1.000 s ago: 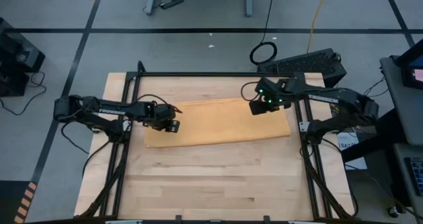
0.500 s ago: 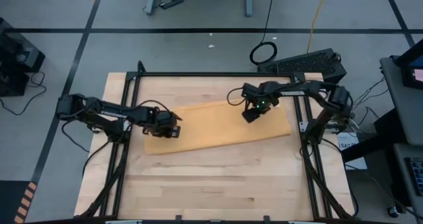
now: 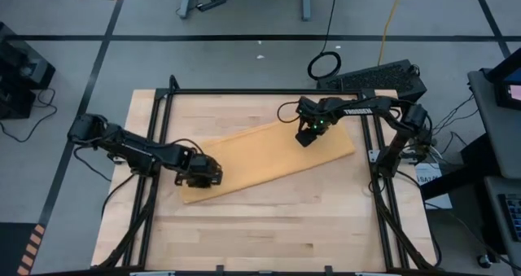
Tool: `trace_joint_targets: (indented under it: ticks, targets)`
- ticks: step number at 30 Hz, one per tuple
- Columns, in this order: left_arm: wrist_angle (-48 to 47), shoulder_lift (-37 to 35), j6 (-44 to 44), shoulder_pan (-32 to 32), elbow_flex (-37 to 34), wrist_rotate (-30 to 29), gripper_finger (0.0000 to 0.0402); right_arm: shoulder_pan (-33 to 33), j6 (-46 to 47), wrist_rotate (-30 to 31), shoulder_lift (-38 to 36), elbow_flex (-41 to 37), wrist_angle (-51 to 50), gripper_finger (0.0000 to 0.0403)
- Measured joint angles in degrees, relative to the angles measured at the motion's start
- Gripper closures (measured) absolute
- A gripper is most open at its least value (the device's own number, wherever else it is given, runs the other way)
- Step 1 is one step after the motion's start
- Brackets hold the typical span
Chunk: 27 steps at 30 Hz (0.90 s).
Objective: Roll towel into tight, uniform cylinder
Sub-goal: Roll the orange towel
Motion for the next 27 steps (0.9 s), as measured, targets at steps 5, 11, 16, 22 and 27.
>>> trace_joint_targets:
  ticks: [5, 11, 16, 22, 27]
  targets:
    - [8.8, 0.0, -3.6, -3.3, 0.0, 0.0, 0.0304, 0.0, -5.2, 1.8, -1.0, -0.1, 5.9, 0.0277]
    - [16.3, -1.1, -2.0, -3.5, 0.1, -0.3, 0.0304, 0.1, -4.0, 1.4, -5.9, -0.3, 3.4, 0.0277]
    - [14.0, -4.8, 13.8, -3.7, 4.1, 1.1, 0.0304, 1.3, 2.0, 0.7, -13.6, -0.3, -0.2, 0.0277]
    - [-13.6, -7.9, 30.6, -4.7, 12.8, 5.6, 0.0304, 4.7, 13.3, -3.5, -23.3, -0.2, 0.7, 0.0277]
    - [-29.6, -7.8, 35.9, -7.2, 13.4, 5.7, 0.0304, 8.9, 22.5, -3.1, -28.0, -0.2, 3.9, 0.0277]
